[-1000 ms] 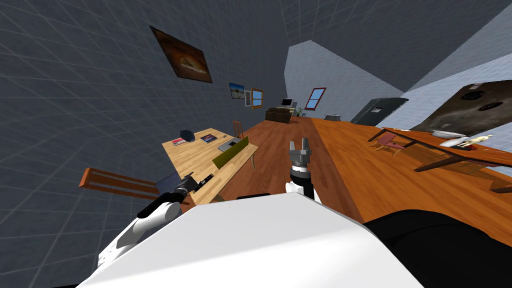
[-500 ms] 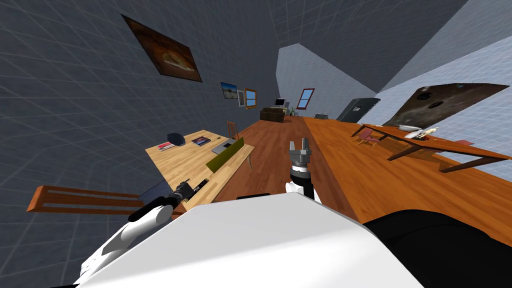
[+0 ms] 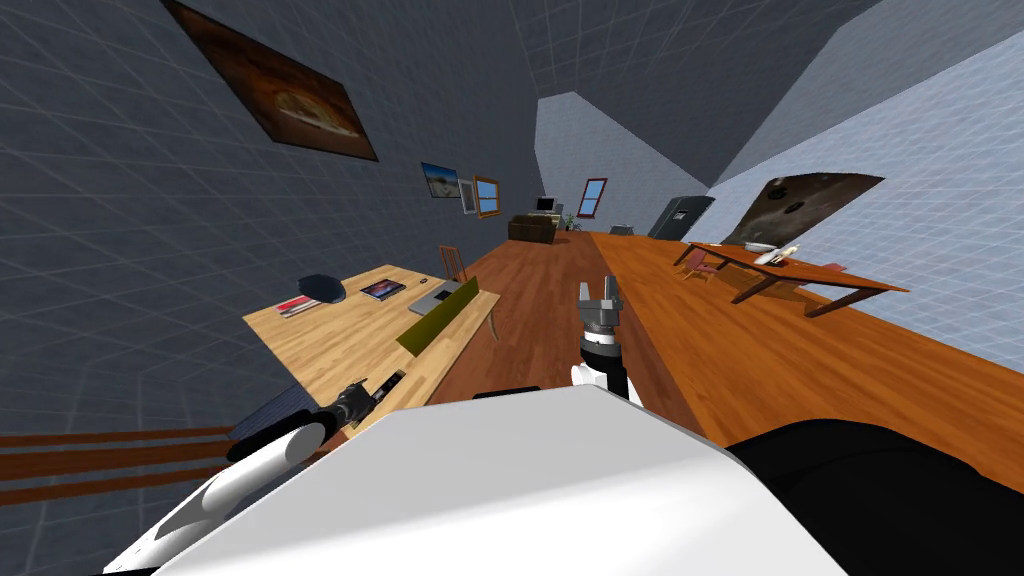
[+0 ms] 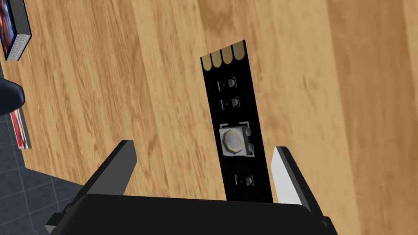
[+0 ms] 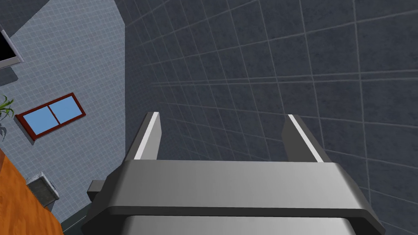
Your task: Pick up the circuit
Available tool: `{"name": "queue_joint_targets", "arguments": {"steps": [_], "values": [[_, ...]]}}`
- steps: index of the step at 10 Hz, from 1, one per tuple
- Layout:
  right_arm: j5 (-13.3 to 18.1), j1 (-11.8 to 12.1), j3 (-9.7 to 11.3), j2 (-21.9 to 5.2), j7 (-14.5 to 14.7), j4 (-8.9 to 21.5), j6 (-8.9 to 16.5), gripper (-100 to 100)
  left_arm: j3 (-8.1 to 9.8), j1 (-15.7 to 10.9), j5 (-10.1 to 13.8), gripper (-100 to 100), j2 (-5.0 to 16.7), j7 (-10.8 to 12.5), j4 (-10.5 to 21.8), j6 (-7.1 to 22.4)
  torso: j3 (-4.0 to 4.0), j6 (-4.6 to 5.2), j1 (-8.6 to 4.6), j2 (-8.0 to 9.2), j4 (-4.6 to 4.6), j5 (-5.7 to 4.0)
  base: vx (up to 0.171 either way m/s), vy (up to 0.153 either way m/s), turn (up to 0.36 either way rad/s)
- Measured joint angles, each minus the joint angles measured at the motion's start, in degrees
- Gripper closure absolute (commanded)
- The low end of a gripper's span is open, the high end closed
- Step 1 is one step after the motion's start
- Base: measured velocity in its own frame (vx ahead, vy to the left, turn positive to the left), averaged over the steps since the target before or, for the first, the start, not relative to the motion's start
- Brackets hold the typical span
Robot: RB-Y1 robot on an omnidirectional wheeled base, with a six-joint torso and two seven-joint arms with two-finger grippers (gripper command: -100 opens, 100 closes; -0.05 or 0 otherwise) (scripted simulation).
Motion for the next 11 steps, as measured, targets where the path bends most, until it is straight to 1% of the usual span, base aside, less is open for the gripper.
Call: {"name": "queue_joint_targets", "arguments": {"steps": [1,2,3,4,5,6,7,8,9,10,11], "values": [[0.00,0.01,-0.01,0.00,0.00,0.00,0.00,0,0.15,0.09,0.32,-100,0.07,0.39,0.48,1.26,0.01,-0.05,0.00,0.01,0.00,0.00,0.021,0.008,-0.199],[0.00,0.00,0.00,0.00,0.00,0.00,0.00,0,0.14,-0.07,1.03,-100,0.54,1.19,1.89,3.01,0.00,-0.01,0.01,0.00,0.00,0.00,0.021,0.011,-0.129],[0.00,0.01,-0.01,0.00,0.00,0.00,0.00,0,0.25,0.24,1.65,-100,1.03,1.80,2.26,4.39,0.00,-0.05,0.01,0.01,0.00,0.00,0.023,0.008,-0.216],[0.00,0.00,0.00,0.00,0.00,0.00,0.00,0,-0.02,0.98,2.68,-100,1.71,2.10,3.44,5.64,0.00,-0.02,0.01,0.00,0.00,0.00,0.018,0.012,-0.123],[0.00,0.01,-0.01,0.00,0.00,0.00,0.00,0,-0.32,0.99,4.27,-100,2.28,1.95,4.62,6.34,0.00,-0.05,0.01,0.01,0.00,0.00,0.022,0.010,-0.214],[0.00,0.00,0.00,0.00,0.00,0.00,0.00,0,-0.73,0.82,5.22,-100,3.07,2.35,6.29,7.62,0.00,-0.02,0.02,-0.01,0.00,0.00,0.021,0.013,-0.118],[0.00,0.01,-0.01,0.00,0.00,0.00,0.00,0,-0.61,1.55,6.96,-100,3.93,2.46,6.61,8.60,0.00,-0.07,0.01,0.00,0.00,0.00,0.031,0.010,-0.189],[0.00,0.01,-0.01,0.00,0.00,0.00,0.00,0,-1.09,1.37,8.17,-100,4.64,2.74,8.33,9.77,-0.02,-0.02,0.01,-0.03,-0.01,0.01,0.025,0.012,-0.102],[0.00,0.01,-0.01,0.00,0.00,0.00,0.00,0,-1.26,1.43,10.36,-100,5.24,2.01,9.81,10.42,-0.01,-0.07,0.01,-0.02,-0.01,0.00,0.024,0.011,-0.229],[0.00,0.01,0.00,0.00,0.00,0.00,0.00,0,-1.51,1.99,12.16,-100,6.01,1.89,11.02,11.42,-0.01,-0.02,0.01,-0.01,0.00,0.00,0.040,0.019,-0.278],[0.00,0.01,-0.01,0.00,0.00,0.00,0.00,0,-1.79,3.50,12.93,-100,6.91,3.61,10.95,12.90,-0.03,-0.04,0.03,-0.05,-0.01,0.00,0.030,0.023,-0.081]]}}
